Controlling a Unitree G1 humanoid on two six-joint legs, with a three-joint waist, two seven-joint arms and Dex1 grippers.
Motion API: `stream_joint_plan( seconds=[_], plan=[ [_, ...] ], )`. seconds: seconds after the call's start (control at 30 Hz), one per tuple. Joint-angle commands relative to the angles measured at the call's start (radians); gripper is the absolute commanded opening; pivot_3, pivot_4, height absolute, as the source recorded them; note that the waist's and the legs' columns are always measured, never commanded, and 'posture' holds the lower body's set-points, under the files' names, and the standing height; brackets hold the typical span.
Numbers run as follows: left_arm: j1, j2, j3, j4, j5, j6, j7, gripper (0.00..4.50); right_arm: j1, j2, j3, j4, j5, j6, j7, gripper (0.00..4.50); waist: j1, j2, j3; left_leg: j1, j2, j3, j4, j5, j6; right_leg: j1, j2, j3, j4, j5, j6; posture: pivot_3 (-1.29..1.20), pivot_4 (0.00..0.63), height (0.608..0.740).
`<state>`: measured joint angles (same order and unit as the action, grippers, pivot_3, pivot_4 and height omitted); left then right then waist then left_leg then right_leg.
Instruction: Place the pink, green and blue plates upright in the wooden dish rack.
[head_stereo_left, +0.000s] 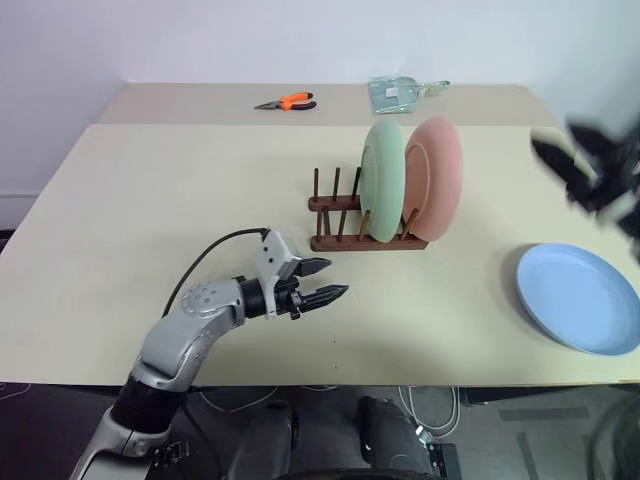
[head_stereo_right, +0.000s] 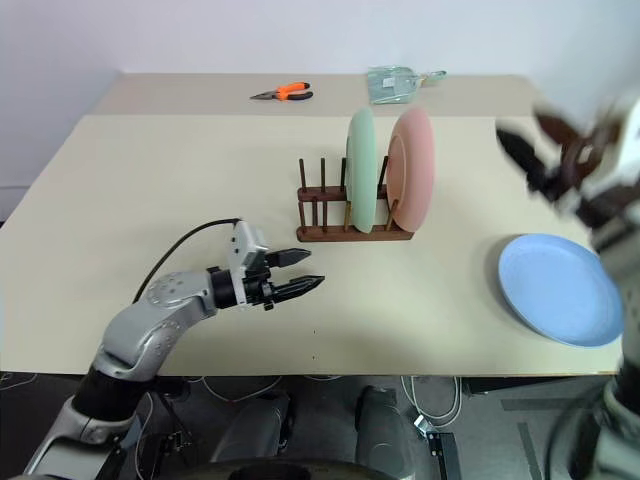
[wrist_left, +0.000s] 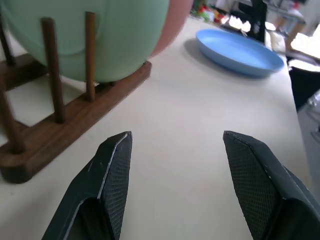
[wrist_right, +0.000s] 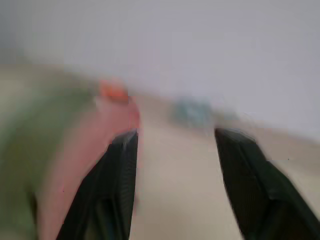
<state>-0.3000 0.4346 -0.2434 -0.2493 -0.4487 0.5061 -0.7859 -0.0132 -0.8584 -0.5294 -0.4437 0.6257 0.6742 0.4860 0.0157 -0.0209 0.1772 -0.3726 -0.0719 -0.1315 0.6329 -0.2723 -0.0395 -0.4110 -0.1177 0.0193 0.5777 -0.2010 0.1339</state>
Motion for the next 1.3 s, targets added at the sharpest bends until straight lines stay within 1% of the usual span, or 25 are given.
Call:
stream_joint_plan(
  seconds=[0.03,0.07,0.1,0.13,0.27,0.3,0.37,0.47,0.57,0.7,0.77,0.83,0.87,0.9,0.97,1.0,1.03,1.07,1.17,1.27,1.3],
  plan=[
    [-0.051,-0.015,-0.029,0.034,0.03,-0.051,-0.054,2.99,0.19,-0.028,0.043,-0.104,-0.143,-0.043,0.039,2.42,-0.006,0.003,0.0,0.0,0.0,0.001,0.001,0.0,0.0,0.0,-0.001,0.001,0.0,0.0,0.0,0.0,0.15,0.74],
    [-0.061,-0.019,-0.031,0.045,0.034,-0.057,-0.063,2.99,0.234,-0.024,0.094,-0.095,-0.208,-0.071,0.021,2.42,-0.012,0.004,0.0,0.0,0.0,0.004,0.001,0.0,0.001,-0.001,-0.001,0.003,0.0,0.0,0.0,0.0,0.15,0.74],
    [-0.068,-0.023,-0.032,0.054,0.039,-0.062,-0.071,2.99,0.26,-0.015,0.135,-0.081,-0.26,-0.09,0.001,2.42,-0.018,0.004,0.0,0.0,0.0,0.007,0.001,0.0,0.001,0.0,-0.001,0.005,0.0,-0.002,0.003,0.0,0.15,0.74],
    [-0.073,-0.026,-0.033,0.059,0.042,-0.064,-0.075,2.99,0.271,-0.003,0.164,-0.064,-0.296,-0.102,-0.015,2.42,-0.025,0.004,0.0,0.0,0.001,0.009,0.001,-0.001,0.001,0.001,-0.001,0.005,0.0,-0.001,0.003,0.0,0.15,0.74],
    [-0.073,-0.026,-0.028,0.051,0.049,-0.062,-0.085,2.99,0.254,0.006,0.271,0.054,-0.444,-0.132,-0.073,2.42,-0.028,0.003,0.0,0.001,0.002,0.009,0.001,-0.001,0.001,0.003,-0.001,0.004,0.0,-0.002,0.002,0.0,0.15,0.74],
    [-0.068,-0.023,-0.025,0.042,0.048,-0.06,-0.086,2.99,0.24,0.016,0.283,0.084,-0.459,-0.132,-0.081,2.19,-0.026,0.004,0.0,0.001,0.002,0.009,0.001,-0.001,0.001,0.002,-0.001,0.004,0.0,-0.002,0.002,0.0,0.15,0.74],
    [-0.055,-0.016,-0.02,0.027,0.049,-0.057,-0.084,2.99,0.214,0.024,0.301,0.132,-0.49,-0.14,-0.09,1.54,-0.024,0.004,0.0,0.001,0.002,0.007,0.002,-0.001,0.001,-0.001,-0.001,0.004,0.0,-0.001,0.002,0.0,0.15,0.74],
    [-0.034,-0.003,-0.01,0.005,0.048,-0.053,-0.078,2.99,0.168,0.039,0.304,0.176,-0.515,-0.141,-0.101,0.03,-0.023,0.003,0.0,0.001,0.001,0.007,0.002,-0.001,0.001,-0.001,-0.001,0.004,0.0,0.001,-0.001,0.0,0.15,0.74],
    [-0.017,0.004,-0.001,-0.014,0.044,-0.047,-0.068,2.99,0.128,0.047,0.299,0.195,-0.532,-0.14,-0.107,0.03,-0.022,0.002,0.0,0.001,0.001,0.006,0.003,-0.001,0.001,0.0,-0.001,0.003,0.0,0.0,0.0,0.0,0.15,0.74],
    [0.002,0.004,0.019,-0.031,0.036,-0.044,-0.059,2.99,-0.028,0.089,0.21,0.154,-0.491,-0.198,-0.145,0.03,-0.027,0.005,0.001,0.001,0.001,0.006,0.004,-0.001,0.001,0.0,-0.001,0.003,0.0,-0.001,0.002,0.0,0.15,0.74],
    [0.009,0.001,0.032,-0.033,0.034,-0.042,-0.046,2.99,-0.151,0.134,0.143,0.1,-0.381,-0.194,-0.141,0.03,-0.028,0.007,0.002,0.001,0.001,0.006,0.004,-0.001,0.001,0.0,-0.001,0.003,0.001,-0.001,0.003,0.0,0.15,0.74],
    [0.013,-0.001,0.046,-0.022,0.039,-0.052,-0.036,2.99,-0.331,0.192,0.083,0.035,-0.195,-0.148,-0.144,0.03,-0.031,0.008,0.003,0.001,0.001,0.006,0.004,-0.001,0.001,-0.001,-0.001,0.003,0.001,-0.001,0.003,0.0,0.15,0.74],
    [0.014,-0.001,0.051,-0.019,0.042,-0.056,-0.033,2.99,-0.383,0.21,0.067,0.018,-0.141,-0.127,-0.146,0.03,-0.029,0.009,0.003,0.001,0.002,0.006,0.003,-0.001,0.001,-0.001,0.0,0.003,0.002,-0.001,0.003,0.0,0.15,0.74],
    [0.016,0.001,0.056,-0.007,0.055,-0.068,-0.026,2.99,-0.475,0.242,0.046,-0.002,-0.019,-0.082,-0.166,0.03,-0.026,0.008,0.003,0.001,0.002,0.005,0.003,-0.001,0.001,-0.001,0.0,0.003,0.002,0.0,0.003,0.0,0.15,0.74],
    [0.028,0.008,0.066,0.018,0.086,-0.105,-0.011,2.99,-0.614,0.29,0.044,-0.036,0.206,-0.007,-0.188,0.03,-0.024,0.007,0.003,0.001,0.002,0.0,0.003,-0.001,0.001,0.0,0.001,-0.001,0.002,0.001,0.004,0.0,0.15,0.74],
    [0.035,0.011,0.073,0.029,0.098,-0.123,-0.005,2.99,-0.666,0.314,0.053,-0.049,0.295,0.023,-0.206,0.03,-0.023,0.007,0.003,0.001,0.002,-0.001,0.003,-0.001,0.001,0.0,0.001,-0.001,0.002,0.003,0.001,0.0,0.15,0.74],
    [0.039,0.012,0.077,0.034,0.105,-0.134,-0.003,2.99,-0.692,0.324,0.058,-0.055,0.345,0.042,-0.222,0.03,-0.022,0.007,0.002,0.001,0.002,-0.002,0.002,-0.001,0.001,0.0,0.0,-0.002,0.001,0.003,0.001,0.0,0.15,0.74],
    [0.046,0.012,0.09,0.051,0.118,-0.162,0.009,2.99,-0.735,0.366,0.086,-0.058,0.429,0.06,-0.258,0.03,-0.018,0.006,0.002,0.0,0.002,-0.002,0.002,-0.001,0.001,0.0,0.0,-0.002,0.001,0.003,0.001,0.0,0.15,0.74],
    [0.065,0.017,0.143,0.148,0.195,-0.29,0.077,2.99,-0.849,0.553,0.201,-0.026,0.627,0.073,-0.382,0.03,-0.029,0.008,0.001,0.001,0.002,-0.004,0.001,-0.001,0.001,-0.001,0.0,-0.001,0.001,0.002,-0.002,0.0,0.15,0.74],
    [0.083,0.017,0.203,0.219,0.213,-0.379,0.113,2.99,-0.891,0.695,0.285,0.045,0.684,0.085,-0.503,0.03,-0.032,0.008,0.001,0.002,0.002,-0.004,0.0,0.0,0.001,-0.004,0.0,0.0,0.004,0.003,-0.002,0.0,0.15,0.74],
    [0.087,0.017,0.218,0.234,0.214,-0.402,0.12,2.99,-0.897,0.726,0.303,0.064,0.697,0.086,-0.536,0.03,-0.032,0.008,0.001,0.001,0.001,-0.004,-0.001,0.0,0.001,-0.006,0.001,0.0,0.005,0.004,0.0,0.0,0.15,0.74]
  ],
)
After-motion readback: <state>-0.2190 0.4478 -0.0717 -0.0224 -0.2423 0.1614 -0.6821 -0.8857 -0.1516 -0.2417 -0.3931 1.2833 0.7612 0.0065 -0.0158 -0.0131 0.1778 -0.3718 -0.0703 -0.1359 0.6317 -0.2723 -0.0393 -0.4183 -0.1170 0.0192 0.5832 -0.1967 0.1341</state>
